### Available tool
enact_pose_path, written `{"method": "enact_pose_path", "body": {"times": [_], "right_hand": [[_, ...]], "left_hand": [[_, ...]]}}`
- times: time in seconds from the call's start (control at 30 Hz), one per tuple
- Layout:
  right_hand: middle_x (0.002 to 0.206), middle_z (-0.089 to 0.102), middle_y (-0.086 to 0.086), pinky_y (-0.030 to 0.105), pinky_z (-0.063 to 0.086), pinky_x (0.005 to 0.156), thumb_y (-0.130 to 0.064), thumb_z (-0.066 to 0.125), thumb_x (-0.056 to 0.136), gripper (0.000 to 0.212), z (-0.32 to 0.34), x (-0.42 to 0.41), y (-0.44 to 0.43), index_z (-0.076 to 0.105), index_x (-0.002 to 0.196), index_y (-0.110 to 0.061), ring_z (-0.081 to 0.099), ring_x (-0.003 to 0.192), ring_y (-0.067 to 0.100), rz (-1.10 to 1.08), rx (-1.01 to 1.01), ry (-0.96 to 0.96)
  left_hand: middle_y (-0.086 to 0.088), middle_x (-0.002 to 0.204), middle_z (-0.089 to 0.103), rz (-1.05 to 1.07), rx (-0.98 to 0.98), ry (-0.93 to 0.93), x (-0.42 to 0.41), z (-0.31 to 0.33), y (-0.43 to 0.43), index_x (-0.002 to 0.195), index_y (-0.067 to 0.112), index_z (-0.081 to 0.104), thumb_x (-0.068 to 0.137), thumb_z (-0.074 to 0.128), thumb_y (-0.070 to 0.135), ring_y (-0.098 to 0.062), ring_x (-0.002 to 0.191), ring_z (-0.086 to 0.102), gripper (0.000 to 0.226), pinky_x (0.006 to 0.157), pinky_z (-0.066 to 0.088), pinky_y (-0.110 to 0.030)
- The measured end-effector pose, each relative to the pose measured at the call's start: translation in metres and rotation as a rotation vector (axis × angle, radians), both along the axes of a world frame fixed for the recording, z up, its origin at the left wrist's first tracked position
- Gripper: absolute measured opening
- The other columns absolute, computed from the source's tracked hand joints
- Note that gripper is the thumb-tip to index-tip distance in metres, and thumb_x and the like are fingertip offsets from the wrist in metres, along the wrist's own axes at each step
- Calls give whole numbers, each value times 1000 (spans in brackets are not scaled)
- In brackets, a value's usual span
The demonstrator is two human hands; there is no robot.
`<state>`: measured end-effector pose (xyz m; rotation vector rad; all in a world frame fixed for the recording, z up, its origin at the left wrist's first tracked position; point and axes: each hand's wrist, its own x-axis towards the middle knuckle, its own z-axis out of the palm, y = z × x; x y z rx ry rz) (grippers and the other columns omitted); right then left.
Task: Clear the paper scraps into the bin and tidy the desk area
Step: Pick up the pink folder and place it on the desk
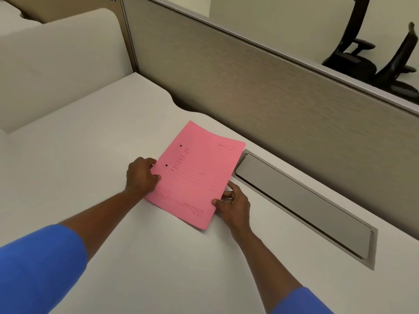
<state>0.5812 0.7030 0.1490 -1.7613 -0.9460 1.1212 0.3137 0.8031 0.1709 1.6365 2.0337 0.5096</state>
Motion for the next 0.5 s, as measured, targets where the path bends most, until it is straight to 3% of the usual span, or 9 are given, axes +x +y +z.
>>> {"method": "enact_pose_path", "body": {"times": [0.2, 0.33, 0.5], "right_hand": [[94, 78, 9, 52, 68, 83, 1, 89, 80, 67, -8, 3, 26, 66, 140, -20, 81, 88, 26, -60, -10, -51], [103, 80, 11, 53, 68, 83, -5, 92, 80, 59, -8, 1, 40, 67, 133, -17, 80, 94, 27, -76, -10, -148], [95, 78, 5, 50, 69, 79, -9, 92, 81, 52, -6, -2, 53, 70, 128, -16, 79, 89, 23, -74, -19, -205]], "left_hand": [[-19, 127, 73, 23, 22, 12, 13, -15, 32, 133, 9, 73, 82, 86, 11, -41, 120, 68, 53, 108, 53, -50], [-20, 132, 69, 23, 36, 57, 23, -18, 51, 137, 9, 71, 87, 82, 11, -43, 126, 64, 51, 109, 51, -50], [-23, 125, 68, -14, 25, 179, 31, -19, 70, 132, 4, 71, 90, 74, 8, -45, 128, 57, 42, 103, 52, -52]]}}
